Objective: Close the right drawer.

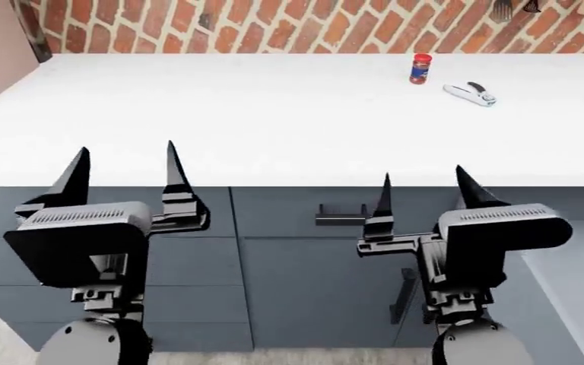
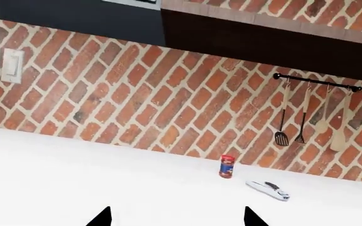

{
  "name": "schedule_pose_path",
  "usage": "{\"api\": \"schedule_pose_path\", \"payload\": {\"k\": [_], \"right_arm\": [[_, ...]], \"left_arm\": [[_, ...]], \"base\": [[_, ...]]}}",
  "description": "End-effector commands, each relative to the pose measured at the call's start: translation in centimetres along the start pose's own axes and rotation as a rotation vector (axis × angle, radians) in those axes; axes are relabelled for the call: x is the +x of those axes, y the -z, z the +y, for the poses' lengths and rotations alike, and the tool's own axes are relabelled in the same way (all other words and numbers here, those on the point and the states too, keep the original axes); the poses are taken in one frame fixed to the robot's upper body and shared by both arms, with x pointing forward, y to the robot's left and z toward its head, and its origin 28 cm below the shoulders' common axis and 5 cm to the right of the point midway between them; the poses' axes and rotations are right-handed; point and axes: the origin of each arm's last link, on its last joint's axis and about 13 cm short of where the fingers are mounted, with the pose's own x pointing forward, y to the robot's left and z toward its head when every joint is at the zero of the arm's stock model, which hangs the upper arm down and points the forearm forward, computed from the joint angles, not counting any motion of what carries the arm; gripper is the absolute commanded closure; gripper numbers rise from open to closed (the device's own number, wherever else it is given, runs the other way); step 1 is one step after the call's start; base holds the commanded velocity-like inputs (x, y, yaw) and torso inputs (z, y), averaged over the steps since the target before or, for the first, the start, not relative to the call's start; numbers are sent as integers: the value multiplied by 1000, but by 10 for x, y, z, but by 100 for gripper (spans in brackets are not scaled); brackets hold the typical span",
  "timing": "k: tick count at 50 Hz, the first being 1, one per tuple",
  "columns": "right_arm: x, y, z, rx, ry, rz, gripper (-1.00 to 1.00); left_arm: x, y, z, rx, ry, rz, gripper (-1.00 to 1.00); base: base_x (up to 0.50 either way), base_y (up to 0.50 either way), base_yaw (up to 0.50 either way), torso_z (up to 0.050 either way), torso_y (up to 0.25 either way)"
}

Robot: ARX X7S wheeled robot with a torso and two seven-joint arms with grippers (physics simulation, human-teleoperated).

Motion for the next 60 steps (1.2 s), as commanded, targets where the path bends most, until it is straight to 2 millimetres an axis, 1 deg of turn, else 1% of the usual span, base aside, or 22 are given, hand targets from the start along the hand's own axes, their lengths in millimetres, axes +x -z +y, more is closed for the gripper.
{"api": "schedule_pose_path", "payload": {"k": [1, 10, 13, 21, 29, 40, 57, 58, 60], "right_arm": [[11, -30, -7, -48, -1, -76, -100], [18, -46, -8, -77, -11, -111, -100], [21, -58, -9, -91, -16, -133, -100], [29, -80, -9, -119, -30, -183, -100], [34, -93, -10, -144, -40, -207, -100], [37, -103, -9, -156, -46, -232, -100], [41, -122, -9, -167, -56, -276, -100], [43, -128, -10, -179, -54, -287, -100], [43, -128, -10, -179, -54, -287, -100]], "left_arm": [[12, -28, -5, -22, 13, -81, -100], [17, -39, -6, -30, 10, -107, -100], [21, -46, -8, -35, 18, -123, -100], [26, -56, -12, -34, 31, -149, -100], [30, -68, -13, -33, 42, -177, -100], [31, -74, -14, -41, 46, -188, -100], [34, -87, -14, -40, 54, -221, -100], [37, -95, -16, -38, 60, -242, -100], [37, -96, -17, -40, 61, -241, -100]], "base": [[0, 0, 0, 0, 0], [0, 0, 0, 0, 0], [0, 0, 0, 0, 0], [0, 0, 0, 0, 0], [0, 0, 0, 0, 0], [0, 0, 0, 0, 0], [0, 0, 0, 0, 0], [0, 0, 0, 0, 0], [0, 0, 0, 0, 0]]}}
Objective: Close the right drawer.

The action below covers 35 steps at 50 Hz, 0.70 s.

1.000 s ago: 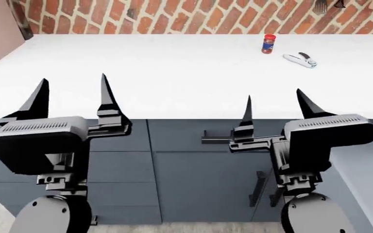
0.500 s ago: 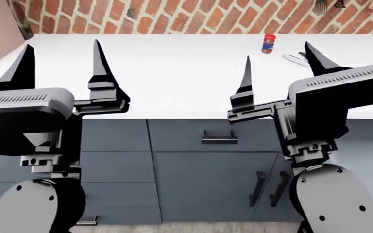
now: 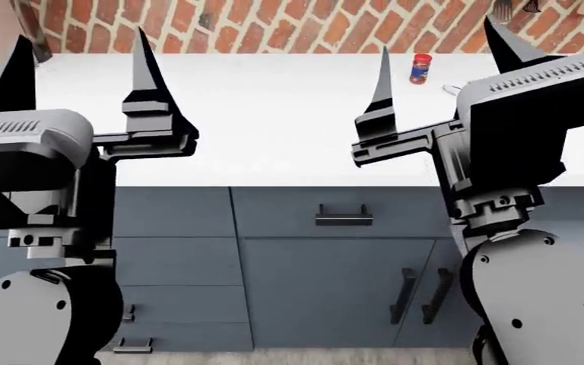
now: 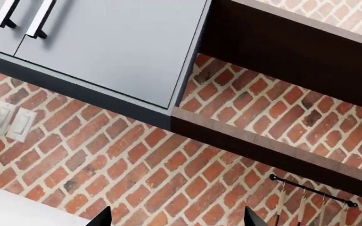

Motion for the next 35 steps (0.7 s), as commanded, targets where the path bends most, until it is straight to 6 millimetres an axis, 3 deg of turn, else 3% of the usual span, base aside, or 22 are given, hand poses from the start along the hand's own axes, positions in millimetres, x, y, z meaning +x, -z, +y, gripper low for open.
{"api": "schedule_pose_path", "payload": {"k": [1, 35], "right_arm": [[6, -12, -3, -21, -4, -28, -100], [8, -14, -4, -15, 4, -34, -100]], "left_arm": [[6, -12, -3, 6, 16, -33, -100], [7, -17, -4, 4, 19, -46, -100]], "base": [[0, 0, 0, 0, 0], [0, 0, 0, 0, 0]]}}
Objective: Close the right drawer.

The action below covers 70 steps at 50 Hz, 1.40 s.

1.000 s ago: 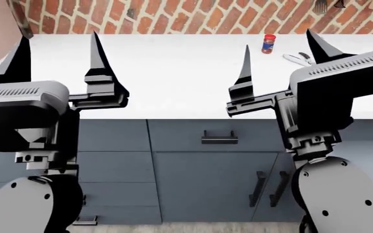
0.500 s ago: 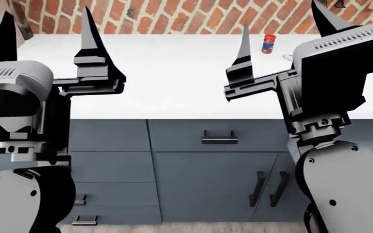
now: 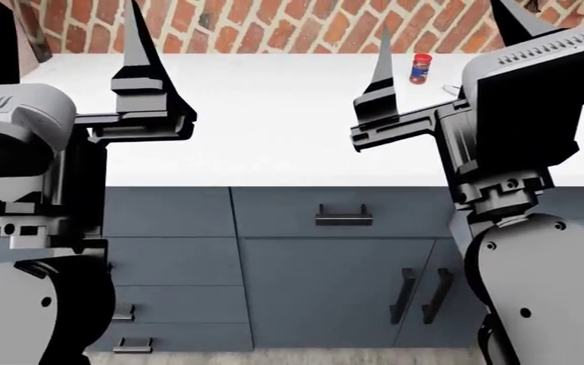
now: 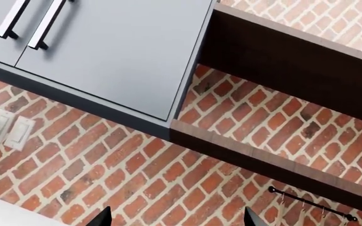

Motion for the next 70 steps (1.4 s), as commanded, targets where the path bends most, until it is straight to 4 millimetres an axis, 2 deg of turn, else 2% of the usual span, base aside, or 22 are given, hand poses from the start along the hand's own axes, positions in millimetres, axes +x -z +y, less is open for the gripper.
{"api": "schedule_pose_path", "payload": {"k": [1, 8, 17, 70], "right_arm": [[0, 0, 0, 1, 6, -2, -100], [0, 0, 0, 0, -11, -4, -100], [-2, 0, 1, -36, -14, 4, -100], [-1, 2, -1, -7, 30, 46, -100]], "left_arm": [[0, -1, 0, 1, 2, -3, -100], [0, -1, 0, 3, 2, -5, -100], [0, -2, -1, 8, 2, -9, -100], [2, -4, -2, 4, 6, -11, -100]], "base": [[0, 0, 0, 0, 0], [0, 0, -37, 0, 0], [0, 0, -500, 0, 0], [0, 0, -500, 0, 0]]}}
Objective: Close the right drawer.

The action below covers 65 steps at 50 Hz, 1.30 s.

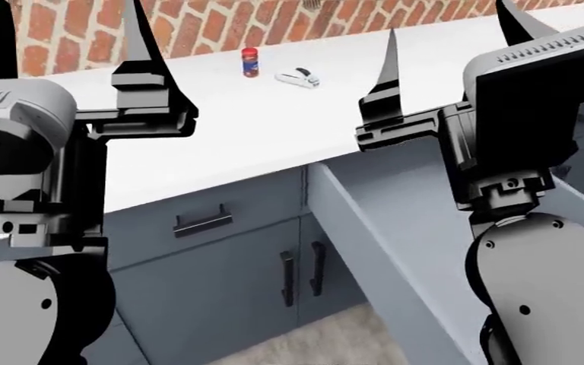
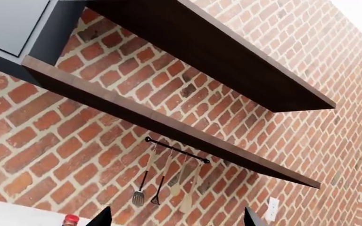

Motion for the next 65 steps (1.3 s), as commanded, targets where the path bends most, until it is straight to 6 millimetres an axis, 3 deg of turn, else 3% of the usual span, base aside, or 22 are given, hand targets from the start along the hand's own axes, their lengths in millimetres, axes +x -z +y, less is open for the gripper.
{"api": "schedule_pose_path", "payload": {"k": [1, 65], "right_arm": [[0, 1, 0, 5, 5, 8, -100], [-2, 2, -2, 42, 35, 20, -100]], "left_arm": [[1, 0, -1, -1, 1, 0, -100], [-1, 0, -1, 0, 8, 4, -100]], "base": [[0, 0, -500, 0, 0], [0, 0, -500, 0, 0]]}}
